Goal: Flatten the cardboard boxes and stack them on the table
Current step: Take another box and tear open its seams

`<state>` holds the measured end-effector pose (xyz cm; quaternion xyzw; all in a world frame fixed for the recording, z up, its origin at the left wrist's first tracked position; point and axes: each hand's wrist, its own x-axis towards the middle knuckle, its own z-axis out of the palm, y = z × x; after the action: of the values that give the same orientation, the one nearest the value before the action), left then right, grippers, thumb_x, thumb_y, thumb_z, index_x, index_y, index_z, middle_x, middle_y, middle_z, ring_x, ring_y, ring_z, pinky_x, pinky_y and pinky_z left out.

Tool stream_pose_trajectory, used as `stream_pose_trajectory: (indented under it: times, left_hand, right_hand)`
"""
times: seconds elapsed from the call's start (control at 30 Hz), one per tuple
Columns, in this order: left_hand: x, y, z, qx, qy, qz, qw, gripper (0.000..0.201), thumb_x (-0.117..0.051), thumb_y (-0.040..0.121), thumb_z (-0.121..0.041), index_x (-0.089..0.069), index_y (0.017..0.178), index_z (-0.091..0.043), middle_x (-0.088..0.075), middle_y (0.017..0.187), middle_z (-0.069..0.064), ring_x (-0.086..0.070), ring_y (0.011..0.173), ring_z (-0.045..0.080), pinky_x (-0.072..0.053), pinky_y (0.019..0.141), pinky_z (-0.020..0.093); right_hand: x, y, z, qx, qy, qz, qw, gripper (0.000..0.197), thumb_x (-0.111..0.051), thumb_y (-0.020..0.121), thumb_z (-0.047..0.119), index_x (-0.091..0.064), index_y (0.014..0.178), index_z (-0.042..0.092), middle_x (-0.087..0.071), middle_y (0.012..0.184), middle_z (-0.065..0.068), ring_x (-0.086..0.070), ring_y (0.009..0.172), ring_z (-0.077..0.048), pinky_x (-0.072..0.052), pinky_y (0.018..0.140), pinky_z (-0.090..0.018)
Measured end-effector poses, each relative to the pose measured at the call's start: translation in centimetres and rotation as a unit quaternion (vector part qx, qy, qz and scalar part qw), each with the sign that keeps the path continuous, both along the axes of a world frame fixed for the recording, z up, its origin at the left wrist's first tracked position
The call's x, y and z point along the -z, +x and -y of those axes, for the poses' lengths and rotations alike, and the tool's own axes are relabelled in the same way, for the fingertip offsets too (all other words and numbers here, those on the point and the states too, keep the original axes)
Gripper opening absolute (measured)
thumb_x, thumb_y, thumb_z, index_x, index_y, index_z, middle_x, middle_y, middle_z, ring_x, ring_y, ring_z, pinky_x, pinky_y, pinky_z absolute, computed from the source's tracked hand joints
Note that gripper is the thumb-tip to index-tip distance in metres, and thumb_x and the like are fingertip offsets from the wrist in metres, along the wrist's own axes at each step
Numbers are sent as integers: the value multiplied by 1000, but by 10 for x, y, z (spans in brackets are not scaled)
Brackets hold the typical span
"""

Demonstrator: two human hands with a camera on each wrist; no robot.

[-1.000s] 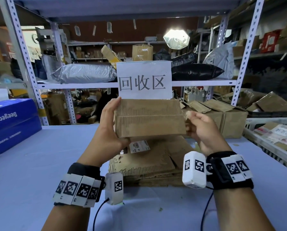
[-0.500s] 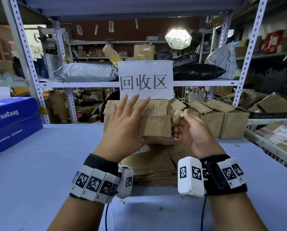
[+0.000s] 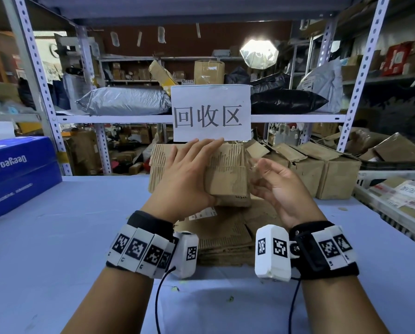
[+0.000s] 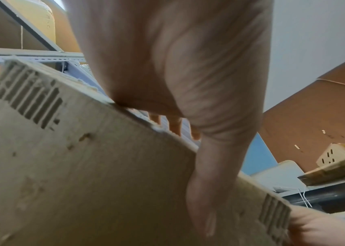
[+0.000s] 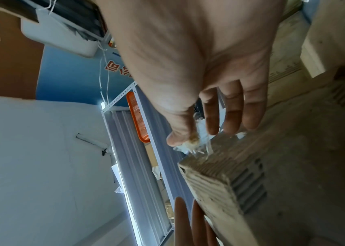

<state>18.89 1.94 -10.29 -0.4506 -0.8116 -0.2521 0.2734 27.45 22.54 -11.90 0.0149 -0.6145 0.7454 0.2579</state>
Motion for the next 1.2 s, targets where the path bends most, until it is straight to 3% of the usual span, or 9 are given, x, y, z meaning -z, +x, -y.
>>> stream_pose_trajectory:
  times: [0.13,0.23,0.33,0.5,0.63,0.73,0.87,0.97,1.2]
  left_hand:
    - [2,-2,-5,-4,3,-5,1000,119,-89,63,-50,-17,157,-42,-29,159,-16,-15,154,17,-4,126,55]
    - [3,-2,-6,-6,3,-10,1000,119,-90,62,-48,-18,157,-41,-29,158,-17,-15,154,17,-4,126,54]
    - [3,-2,-6,-10,5,-9,1000,120,-90,61,-46,-19,157,-41,-30,158,-17,-15,154,16,-4,126,54]
    - [5,0,-6,-18,15,-13,1000,119,-90,60,-47,-23,157,-40,-32,158,-16,-16,154,17,-2,126,51]
    - [6,1,-6,-19,20,-3,1000,121,-91,61,-46,-18,157,-41,-32,158,-16,-15,153,15,0,126,51]
    - [4,2,-5,-18,22,11,1000,124,-92,61,-44,-14,158,-41,-32,158,-14,-14,153,14,-1,126,52]
    - [4,4,-6,-19,9,8,1000,123,-91,61,-42,-16,159,-40,-32,159,-14,-14,153,14,-3,126,55]
    - [3,5,-5,-14,14,13,1000,123,-92,61,-42,-18,158,-40,-32,159,-15,-14,153,13,-3,126,54]
    - [3,8,-3,-5,21,17,1000,122,-93,61,-43,-20,158,-39,-32,158,-16,-14,153,11,-2,126,55]
  right_hand:
    - [1,-2,0,17,2,4,1000,25,-61,91,34,-73,109,21,-67,74,7,-57,61,-3,-51,60,-21]
    - [0,-3,-1,32,7,2,999,25,-56,100,20,-69,120,14,-62,79,1,-51,66,-9,-51,65,-27]
    - [0,-5,-1,55,-5,9,998,45,-57,100,14,-48,144,11,-70,85,4,-58,63,-12,-54,64,-30]
    - [1,-6,1,63,7,25,998,18,-51,103,11,-67,111,15,-71,79,7,-61,55,-9,-54,56,-26]
    - [0,-4,2,37,-21,25,999,31,-42,107,28,-72,105,20,-73,91,-1,-63,66,-13,-53,61,-30]
    - [-1,-3,1,1,-25,20,999,47,-47,96,53,-70,112,14,-71,95,-3,-62,70,-12,-52,63,-29]
    - [4,-6,1,1,4,0,1000,42,-71,79,27,-63,115,6,-67,83,1,-54,59,-8,-47,61,-28]
    - [8,-8,-2,7,-1,6,1000,28,-68,85,24,-68,110,10,-68,84,-1,-49,51,-6,-46,57,-25]
    - [17,-12,-8,-11,-33,56,998,25,-50,103,26,-70,97,12,-57,75,-5,-48,47,-7,-46,47,-24]
